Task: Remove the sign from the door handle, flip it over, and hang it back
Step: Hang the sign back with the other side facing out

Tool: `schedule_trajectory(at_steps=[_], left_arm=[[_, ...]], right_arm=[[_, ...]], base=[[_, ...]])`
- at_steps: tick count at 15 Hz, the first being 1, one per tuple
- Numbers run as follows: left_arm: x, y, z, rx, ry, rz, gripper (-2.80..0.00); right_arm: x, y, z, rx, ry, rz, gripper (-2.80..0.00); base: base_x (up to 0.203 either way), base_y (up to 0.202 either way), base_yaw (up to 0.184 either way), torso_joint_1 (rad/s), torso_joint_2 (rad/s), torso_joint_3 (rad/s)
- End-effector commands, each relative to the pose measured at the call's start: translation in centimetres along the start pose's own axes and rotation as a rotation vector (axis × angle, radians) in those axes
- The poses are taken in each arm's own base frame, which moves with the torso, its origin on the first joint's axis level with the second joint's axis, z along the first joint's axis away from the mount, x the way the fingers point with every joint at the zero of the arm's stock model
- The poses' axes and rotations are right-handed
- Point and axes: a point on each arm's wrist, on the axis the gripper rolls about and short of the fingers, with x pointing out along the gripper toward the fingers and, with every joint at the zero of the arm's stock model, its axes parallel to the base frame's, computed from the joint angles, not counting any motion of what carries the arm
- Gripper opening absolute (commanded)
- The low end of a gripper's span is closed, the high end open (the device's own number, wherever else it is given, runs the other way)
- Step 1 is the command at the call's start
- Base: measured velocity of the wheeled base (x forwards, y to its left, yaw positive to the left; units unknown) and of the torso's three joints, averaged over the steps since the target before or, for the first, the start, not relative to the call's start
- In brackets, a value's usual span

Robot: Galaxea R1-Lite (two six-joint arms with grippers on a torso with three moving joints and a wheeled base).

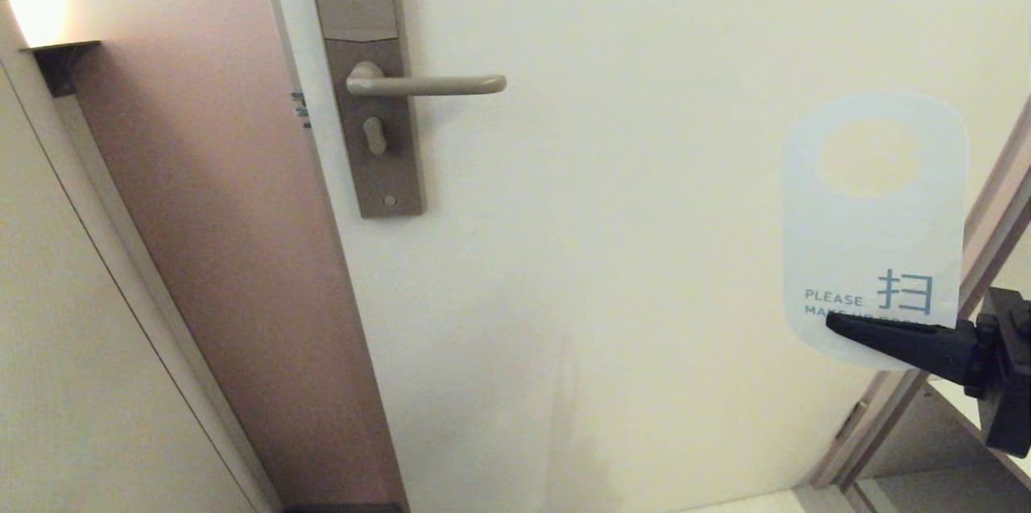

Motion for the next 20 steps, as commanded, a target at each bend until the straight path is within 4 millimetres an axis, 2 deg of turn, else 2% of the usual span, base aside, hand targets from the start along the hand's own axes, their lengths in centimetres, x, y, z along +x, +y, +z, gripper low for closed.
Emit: schedule_trajectory(at_steps=[1, 4, 13, 20], left_arm=[[-1.1, -0.2, -0.5, 0.008, -0.079, 0.008, -2.80], [-2.1, -0.3, -1.4, -0.021, -0.106, 0.023, -2.80], [-4.1, -0.5, -2.6, -0.032, -0.352, 0.044, -2.80], [-3.8, -0.5, -3.3, 0.010, -0.300, 0.088, -2.80]], right_arm=[[0.1, 0.0, -0.1, 0.002, 0.002, 0.003, -2.80], [0.1, -0.1, -0.3, 0.006, 0.010, 0.004, -2.80], [0.0, 0.0, -0.7, 0.005, 0.016, 0.004, -2.80], [-0.4, 0.3, -1.4, 0.003, 0.025, 0.004, -2.80]], base=[[0.000, 0.000, 0.000, 0.000, 0.00, 0.000], [0.000, 0.000, 0.000, 0.000, 0.00, 0.000], [0.000, 0.000, 0.000, 0.000, 0.00, 0.000], [0.000, 0.000, 0.000, 0.000, 0.00, 0.000]])
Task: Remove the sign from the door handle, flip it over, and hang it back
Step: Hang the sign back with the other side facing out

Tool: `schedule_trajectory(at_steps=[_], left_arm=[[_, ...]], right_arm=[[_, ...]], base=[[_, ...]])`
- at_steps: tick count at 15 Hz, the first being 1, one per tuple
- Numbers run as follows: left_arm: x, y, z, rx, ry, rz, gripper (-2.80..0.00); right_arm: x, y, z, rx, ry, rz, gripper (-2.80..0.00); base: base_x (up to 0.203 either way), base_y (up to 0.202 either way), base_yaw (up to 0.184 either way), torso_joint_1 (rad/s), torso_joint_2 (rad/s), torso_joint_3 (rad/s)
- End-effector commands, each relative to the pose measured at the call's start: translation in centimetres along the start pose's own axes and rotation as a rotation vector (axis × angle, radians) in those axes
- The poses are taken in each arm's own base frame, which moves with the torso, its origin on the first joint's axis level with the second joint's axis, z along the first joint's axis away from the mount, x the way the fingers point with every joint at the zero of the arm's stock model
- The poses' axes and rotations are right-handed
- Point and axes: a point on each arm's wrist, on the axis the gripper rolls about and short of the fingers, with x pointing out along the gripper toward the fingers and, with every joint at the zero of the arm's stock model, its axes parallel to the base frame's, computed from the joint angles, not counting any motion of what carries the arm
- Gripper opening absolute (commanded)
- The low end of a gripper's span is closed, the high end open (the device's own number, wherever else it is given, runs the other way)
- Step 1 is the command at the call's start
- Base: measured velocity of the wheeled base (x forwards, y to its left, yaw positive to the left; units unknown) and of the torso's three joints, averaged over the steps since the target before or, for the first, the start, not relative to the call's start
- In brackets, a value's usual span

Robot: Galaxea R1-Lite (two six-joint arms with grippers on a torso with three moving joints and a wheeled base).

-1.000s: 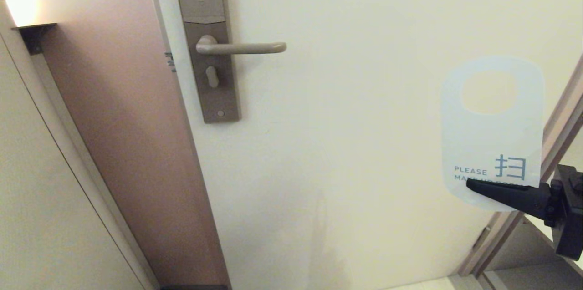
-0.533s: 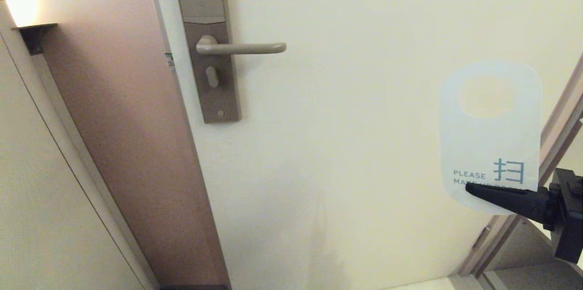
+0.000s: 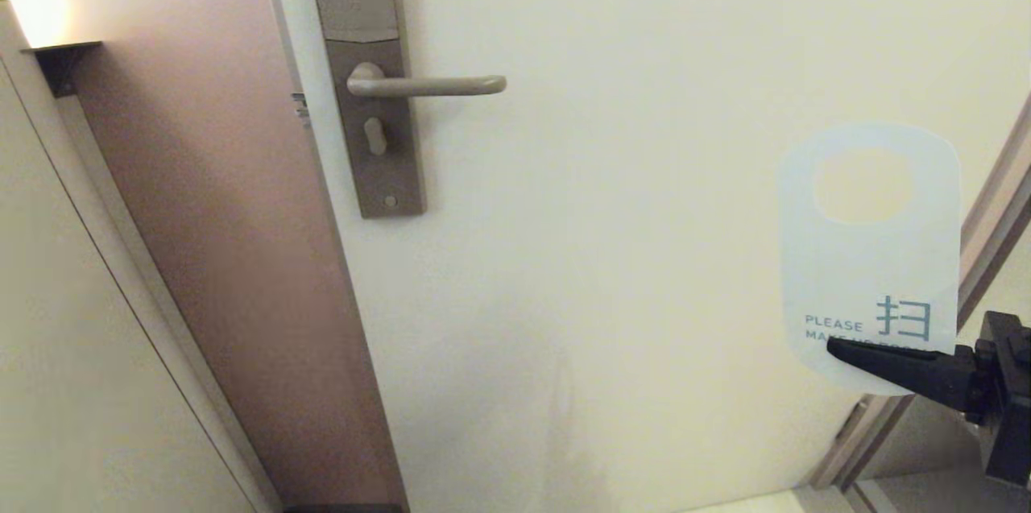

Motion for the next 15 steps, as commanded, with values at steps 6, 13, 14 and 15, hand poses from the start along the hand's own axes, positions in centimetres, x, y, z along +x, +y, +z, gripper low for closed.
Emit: schedule_trajectory(at_steps=[6, 13, 14, 15], left_arm=[[0.0, 0.0, 0.0, -0.039, 0.001, 0.008, -2.80], [0.0, 0.0, 0.0, -0.087, -0.001, 0.011, -2.80], [0.0, 0.0, 0.0, -0.088, -0.001, 0.009, -2.80], [0.0, 0.0, 0.0, -0.088, -0.002, 0.010, -2.80]], right_arm=[[-0.4, -0.1, -0.3, 0.007, -0.005, -0.019, -2.80], [-0.1, -0.5, 0.8, -0.003, -0.023, -0.025, -2.80], [0.2, -0.7, 1.3, -0.006, -0.027, -0.026, -2.80], [0.6, -1.0, 1.7, -0.019, -0.047, -0.027, -2.80]], base=[[0.000, 0.000, 0.000, 0.000, 0.00, 0.000], [0.000, 0.000, 0.000, 0.000, 0.00, 0.000], [0.000, 0.000, 0.000, 0.000, 0.00, 0.000], [0.000, 0.000, 0.000, 0.000, 0.00, 0.000]])
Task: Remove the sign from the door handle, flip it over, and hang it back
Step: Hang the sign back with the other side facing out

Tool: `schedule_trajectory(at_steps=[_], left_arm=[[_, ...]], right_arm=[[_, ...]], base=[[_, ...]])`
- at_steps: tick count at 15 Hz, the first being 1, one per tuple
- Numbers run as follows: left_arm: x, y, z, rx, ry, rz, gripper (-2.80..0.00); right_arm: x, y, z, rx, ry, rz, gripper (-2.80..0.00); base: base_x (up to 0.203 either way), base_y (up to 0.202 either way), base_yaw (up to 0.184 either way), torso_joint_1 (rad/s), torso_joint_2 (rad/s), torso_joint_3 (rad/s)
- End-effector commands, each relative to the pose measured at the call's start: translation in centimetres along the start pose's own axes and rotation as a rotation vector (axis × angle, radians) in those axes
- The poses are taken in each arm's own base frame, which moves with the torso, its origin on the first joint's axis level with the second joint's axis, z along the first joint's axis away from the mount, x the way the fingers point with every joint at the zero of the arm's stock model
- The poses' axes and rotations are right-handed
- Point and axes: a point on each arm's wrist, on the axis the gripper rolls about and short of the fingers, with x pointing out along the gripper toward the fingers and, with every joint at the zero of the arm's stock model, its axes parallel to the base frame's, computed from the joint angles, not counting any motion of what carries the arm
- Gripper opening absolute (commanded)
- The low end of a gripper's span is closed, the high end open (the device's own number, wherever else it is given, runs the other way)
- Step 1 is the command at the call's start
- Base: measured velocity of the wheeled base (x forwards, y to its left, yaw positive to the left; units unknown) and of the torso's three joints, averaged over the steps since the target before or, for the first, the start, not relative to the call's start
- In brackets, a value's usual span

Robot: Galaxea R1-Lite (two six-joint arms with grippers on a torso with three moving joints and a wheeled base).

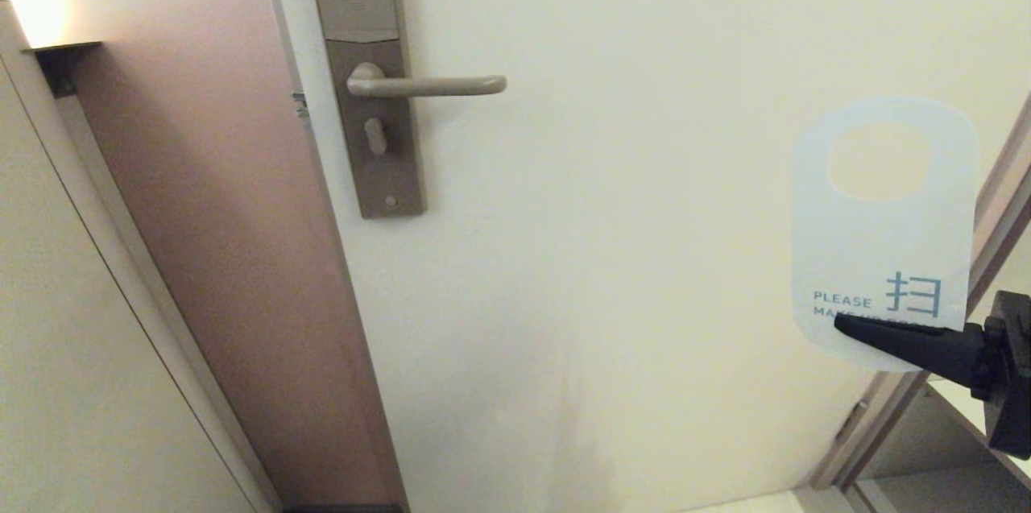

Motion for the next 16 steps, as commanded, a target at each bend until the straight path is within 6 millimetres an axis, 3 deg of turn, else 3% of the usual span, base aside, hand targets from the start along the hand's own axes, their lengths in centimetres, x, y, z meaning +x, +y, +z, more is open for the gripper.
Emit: schedule_trajectory(at_steps=[1, 4, 11, 16], left_arm=[[0.0, 0.0, 0.0, 0.001, 0.002, 0.000, -2.80], [0.0, 0.0, 0.0, 0.000, 0.001, 0.001, -2.80], [0.0, 0.0, 0.0, 0.001, 0.001, 0.001, -2.80], [0.0, 0.0, 0.0, 0.001, 0.001, 0.001, -2.80]], right_arm=[[1.3, -0.9, 0.9, -0.029, -0.043, 0.003, -2.80], [3.0, -2.1, 1.7, -0.074, -0.112, -0.001, -2.80], [7.4, -4.0, 1.4, -0.091, -0.116, 0.040, -2.80], [10.3, -3.2, 4.3, -0.102, -0.114, 0.123, -2.80]], base=[[0.000, 0.000, 0.000, 0.000, 0.00, 0.000], [0.000, 0.000, 0.000, 0.000, 0.00, 0.000], [0.000, 0.000, 0.000, 0.000, 0.00, 0.000], [0.000, 0.000, 0.000, 0.000, 0.00, 0.000]])
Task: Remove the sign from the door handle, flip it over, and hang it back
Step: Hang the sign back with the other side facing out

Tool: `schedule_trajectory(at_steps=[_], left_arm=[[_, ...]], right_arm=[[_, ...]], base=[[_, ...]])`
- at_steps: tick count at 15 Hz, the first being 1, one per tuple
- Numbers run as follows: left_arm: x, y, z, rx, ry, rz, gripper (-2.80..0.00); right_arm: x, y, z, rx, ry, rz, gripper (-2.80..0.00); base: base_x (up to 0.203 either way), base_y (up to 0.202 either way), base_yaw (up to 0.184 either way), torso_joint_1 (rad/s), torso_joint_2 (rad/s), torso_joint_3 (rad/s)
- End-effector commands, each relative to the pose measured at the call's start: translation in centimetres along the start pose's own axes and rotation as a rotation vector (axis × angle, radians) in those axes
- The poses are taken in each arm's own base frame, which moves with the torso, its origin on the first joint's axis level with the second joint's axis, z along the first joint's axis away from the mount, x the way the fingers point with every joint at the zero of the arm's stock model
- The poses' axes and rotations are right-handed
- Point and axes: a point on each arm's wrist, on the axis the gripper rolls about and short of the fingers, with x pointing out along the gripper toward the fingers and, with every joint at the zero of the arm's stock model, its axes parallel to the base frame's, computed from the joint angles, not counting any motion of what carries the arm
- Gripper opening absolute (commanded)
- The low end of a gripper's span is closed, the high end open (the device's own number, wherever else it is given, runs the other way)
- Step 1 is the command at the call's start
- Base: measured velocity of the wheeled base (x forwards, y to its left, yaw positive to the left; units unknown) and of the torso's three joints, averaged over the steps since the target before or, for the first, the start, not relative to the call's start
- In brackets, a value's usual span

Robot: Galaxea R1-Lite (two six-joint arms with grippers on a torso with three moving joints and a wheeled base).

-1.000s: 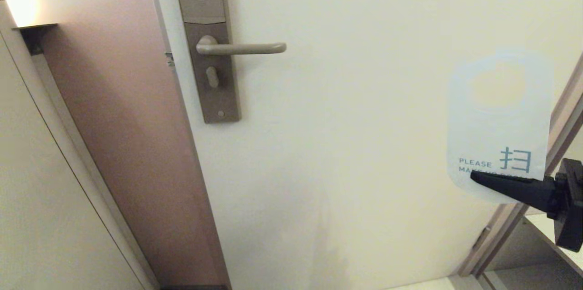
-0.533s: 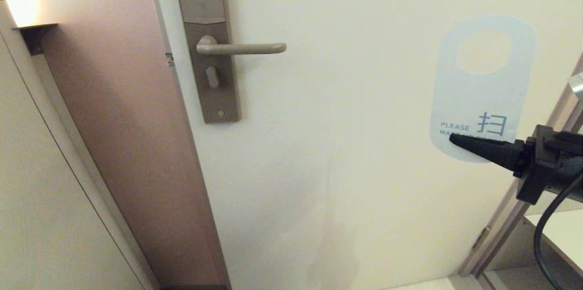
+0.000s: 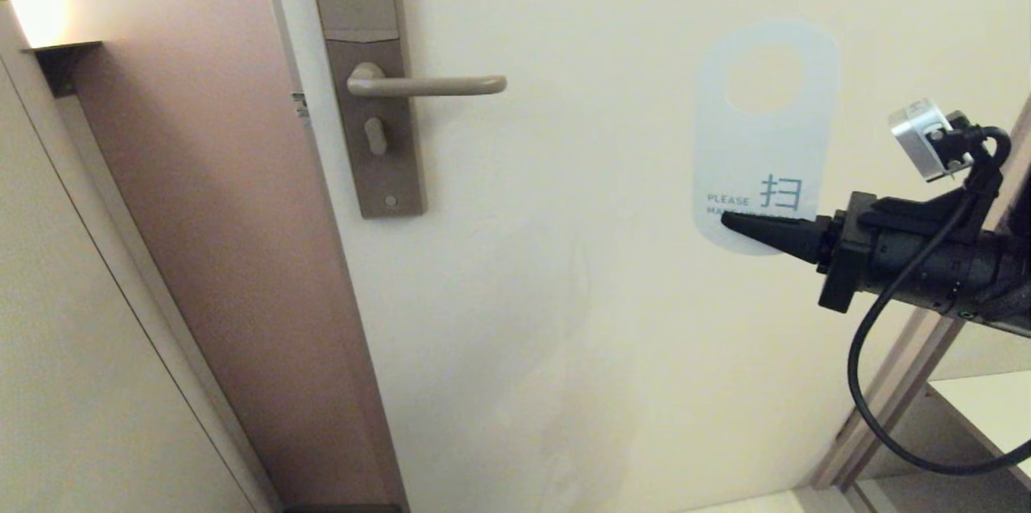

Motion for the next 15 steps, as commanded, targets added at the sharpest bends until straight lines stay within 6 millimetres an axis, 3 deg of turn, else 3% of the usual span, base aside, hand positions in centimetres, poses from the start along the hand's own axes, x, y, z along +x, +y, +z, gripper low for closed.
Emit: schedule_trajectory(at_steps=[1, 5, 11, 15], left_arm=[[0.0, 0.0, 0.0, 0.000, 0.002, 0.001, -2.80], [0.0, 0.0, 0.0, 0.001, 0.003, 0.000, -2.80], [0.0, 0.0, 0.0, 0.000, 0.002, 0.001, -2.80], [0.0, 0.0, 0.0, 0.001, 0.001, 0.001, -2.80]], right_arm=[[2.2, 0.0, 1.1, 0.008, 0.024, 0.052, -2.80], [5.2, 1.3, 1.3, 0.008, 0.050, 0.142, -2.80], [7.7, 2.6, 2.7, -0.022, 0.020, 0.211, -2.80], [8.8, 2.9, 3.4, -0.037, -0.005, 0.153, -2.80]], base=[[0.000, 0.000, 0.000, 0.000, 0.00, 0.000], [0.000, 0.000, 0.000, 0.000, 0.00, 0.000], [0.000, 0.000, 0.000, 0.000, 0.00, 0.000], [0.000, 0.000, 0.000, 0.000, 0.00, 0.000]])
